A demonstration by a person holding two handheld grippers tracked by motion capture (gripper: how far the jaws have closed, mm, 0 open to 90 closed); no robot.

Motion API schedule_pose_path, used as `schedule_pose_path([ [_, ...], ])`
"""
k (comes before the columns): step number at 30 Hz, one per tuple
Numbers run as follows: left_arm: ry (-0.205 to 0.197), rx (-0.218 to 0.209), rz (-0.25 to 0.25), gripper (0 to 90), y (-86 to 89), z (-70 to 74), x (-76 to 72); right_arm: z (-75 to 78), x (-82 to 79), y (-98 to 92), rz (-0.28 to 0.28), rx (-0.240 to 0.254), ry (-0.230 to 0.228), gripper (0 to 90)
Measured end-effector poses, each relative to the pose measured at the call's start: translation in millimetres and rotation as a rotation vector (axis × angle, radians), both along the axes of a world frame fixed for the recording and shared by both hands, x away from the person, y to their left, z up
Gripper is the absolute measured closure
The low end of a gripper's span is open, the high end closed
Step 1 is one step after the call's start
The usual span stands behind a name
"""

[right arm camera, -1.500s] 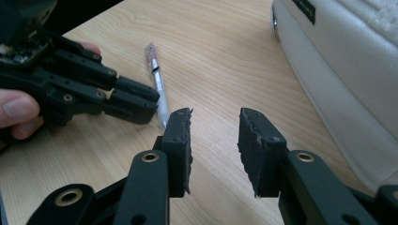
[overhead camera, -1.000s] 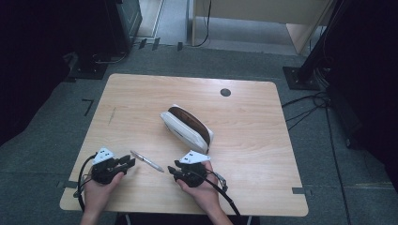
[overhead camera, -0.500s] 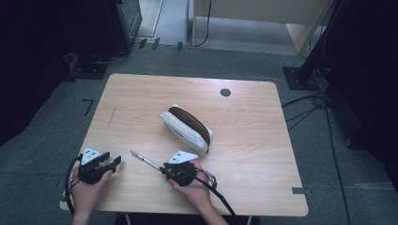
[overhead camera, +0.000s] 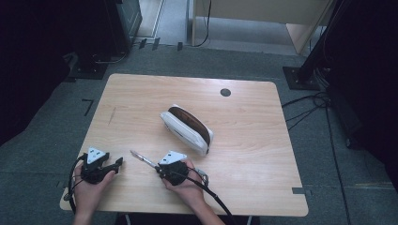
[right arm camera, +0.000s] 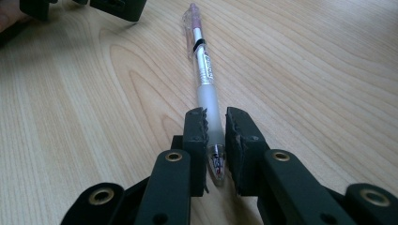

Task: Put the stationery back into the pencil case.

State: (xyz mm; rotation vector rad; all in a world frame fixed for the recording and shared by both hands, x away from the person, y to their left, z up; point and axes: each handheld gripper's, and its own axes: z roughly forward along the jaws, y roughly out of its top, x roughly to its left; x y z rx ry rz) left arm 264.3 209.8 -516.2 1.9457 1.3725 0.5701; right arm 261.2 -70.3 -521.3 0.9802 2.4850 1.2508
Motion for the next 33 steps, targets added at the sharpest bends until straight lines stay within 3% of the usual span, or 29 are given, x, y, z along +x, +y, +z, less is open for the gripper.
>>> schedule_pose_path([
  [4,-0.002,0.014,0.002,39.6,-1.2,-0.1,0.1,0.3,-4.1,3.6,0.002,-0.038,-0.040,79.1],
  [9,-0.001,0.016,0.000,39.3,-1.3,0.0,0.2,0.5,-3.7,-0.3,0.002,-0.022,-0.022,80.9],
  [12,-0.001,0.011,0.005,39.1,-1.4,-0.1,0.7,2.6,-6.9,-5.8,-0.006,-0.003,-0.035,81.1],
  [33,-0.002,0.021,0.001,37.2,-2.8,-0.3,1.3,55.3,-17.5,-56.2,-0.056,0.069,-0.134,81.4],
])
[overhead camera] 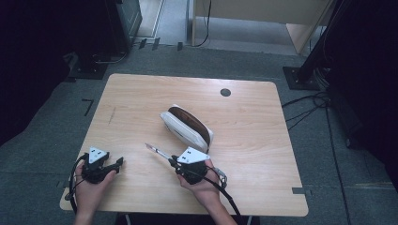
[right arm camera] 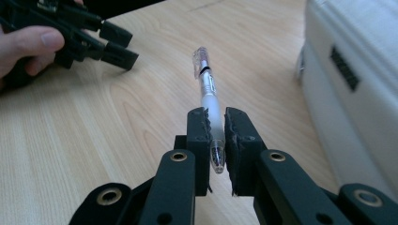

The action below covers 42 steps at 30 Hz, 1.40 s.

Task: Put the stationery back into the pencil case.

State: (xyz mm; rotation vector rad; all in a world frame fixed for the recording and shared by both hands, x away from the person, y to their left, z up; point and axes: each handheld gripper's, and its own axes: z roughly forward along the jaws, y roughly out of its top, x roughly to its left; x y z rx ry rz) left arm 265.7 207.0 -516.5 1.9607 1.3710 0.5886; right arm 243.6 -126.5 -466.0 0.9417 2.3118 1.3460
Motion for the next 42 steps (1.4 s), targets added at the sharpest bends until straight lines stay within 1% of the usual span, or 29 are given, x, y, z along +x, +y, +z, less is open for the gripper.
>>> schedule_pose_path([
  [2,0.004,0.000,-0.010,34.5,-0.6,0.0,0.5,4.7,0.2,-4.6,-0.007,0.003,-0.008,81.4],
  [5,0.008,0.022,-0.023,29.3,-3.7,-0.4,0.9,11.6,0.6,-11.0,-0.013,0.008,-0.018,81.4],
  [7,0.010,0.023,-0.026,26.4,-4.6,-0.5,1.0,16.2,0.4,-14.6,-0.017,0.011,-0.025,81.4],
  [9,0.014,0.025,-0.021,23.9,-4.8,-0.7,1.2,20.8,-0.2,-18.2,-0.024,0.014,-0.029,81.5],
  [11,0.025,0.032,-0.008,17.8,-4.4,-0.8,1.7,24.8,0.1,-22.0,-0.025,0.020,-0.036,81.4],
  [13,0.030,0.037,0.002,13.4,-4.1,-0.9,1.9,28.9,0.3,-26.0,-0.032,0.022,-0.042,81.4],
  [17,0.030,0.048,0.005,8.6,-5.3,-1.4,1.5,36.3,0.7,-32.8,-0.043,0.031,-0.051,81.4],
  [21,0.034,0.053,0.011,6.9,-5.4,-1.4,1.7,42.9,2.3,-38.8,-0.053,0.033,-0.066,81.4],
  [24,0.036,0.060,0.003,3.6,-6.1,-1.6,1.9,47.7,3.3,-42.4,-0.062,0.038,-0.077,81.4],
  [32,0.029,0.070,0.004,2.9,-7.0,-1.7,1.4,59.7,7.9,-53.2,-0.091,0.054,-0.096,81.4],
  [39,0.032,0.081,-0.024,0.0,-7.8,-1.8,0.4,70.3,13.9,-64.0,-0.120,0.060,-0.123,81.4],
  [42,0.031,0.080,-0.026,0.0,-8.0,-1.9,0.2,73.4,18.0,-70.1,-0.139,0.059,-0.129,81.4],
])
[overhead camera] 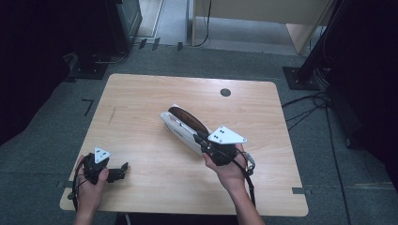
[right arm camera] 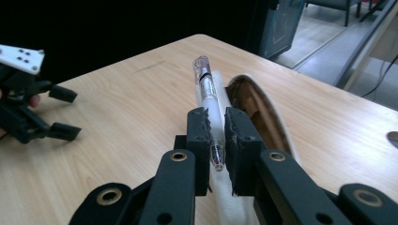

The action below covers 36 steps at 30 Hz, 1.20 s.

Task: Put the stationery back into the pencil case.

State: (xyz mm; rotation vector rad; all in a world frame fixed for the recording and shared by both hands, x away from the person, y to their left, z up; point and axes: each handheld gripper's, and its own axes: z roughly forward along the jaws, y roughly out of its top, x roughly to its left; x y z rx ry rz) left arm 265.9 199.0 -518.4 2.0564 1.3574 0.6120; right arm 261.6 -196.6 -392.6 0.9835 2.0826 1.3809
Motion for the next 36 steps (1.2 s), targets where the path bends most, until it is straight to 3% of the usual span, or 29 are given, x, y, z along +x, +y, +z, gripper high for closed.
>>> schedule_pose_path([
  [11,-0.002,0.002,0.001,0.0,-0.2,-0.1,-0.1,-6.1,20.7,-17.0,-0.051,0.002,0.026,81.3],
  [26,0.006,-0.005,-0.008,0.0,0.4,-0.1,0.5,-20.6,41.2,-15.0,-0.048,-0.011,0.084,81.0],
  [36,0.013,-0.010,-0.015,0.0,0.6,-0.2,0.9,-24.3,50.3,-12.8,-0.054,0.016,0.109,80.7],
])
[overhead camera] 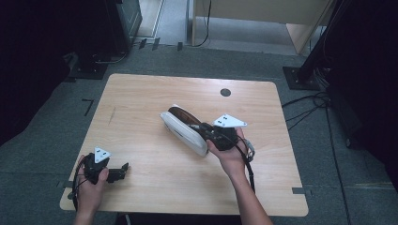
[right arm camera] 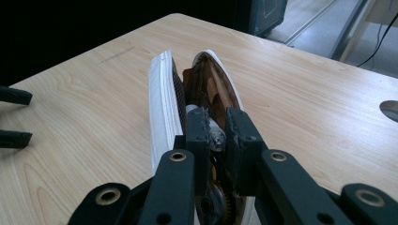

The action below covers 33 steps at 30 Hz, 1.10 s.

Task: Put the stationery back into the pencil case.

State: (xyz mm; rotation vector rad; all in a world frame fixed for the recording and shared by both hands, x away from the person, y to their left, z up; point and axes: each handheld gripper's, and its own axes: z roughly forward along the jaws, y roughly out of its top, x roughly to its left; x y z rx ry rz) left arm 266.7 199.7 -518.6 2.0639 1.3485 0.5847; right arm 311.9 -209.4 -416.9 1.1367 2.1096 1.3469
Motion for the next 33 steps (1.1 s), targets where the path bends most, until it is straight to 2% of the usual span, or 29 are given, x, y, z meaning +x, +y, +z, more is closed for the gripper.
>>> schedule_pose_path([
  [9,0.006,-0.005,-0.006,0.0,0.2,-0.1,0.4,-2.3,6.6,8.4,0.007,-0.008,0.015,80.5],
  [16,0.009,-0.008,-0.011,0.0,0.4,-0.2,0.7,-0.9,10.8,7.4,-0.007,0.035,0.014,76.8],
  [23,0.012,-0.012,-0.014,0.0,0.6,-0.2,1.0,0.9,7.1,6.3,-0.005,0.037,0.010,79.3],
  [25,0.012,-0.012,-0.015,0.0,0.6,-0.3,1.0,1.2,6.0,4.5,-0.003,0.040,-0.003,78.9],
  [30,0.014,-0.013,-0.017,0.0,0.9,-0.3,1.2,1.8,0.2,-2.6,-0.020,0.044,-0.007,74.1],
  [33,0.016,-0.015,-0.018,0.0,0.8,-0.3,1.3,1.0,-3.1,-7.2,-0.033,0.048,-0.011,66.4],
])
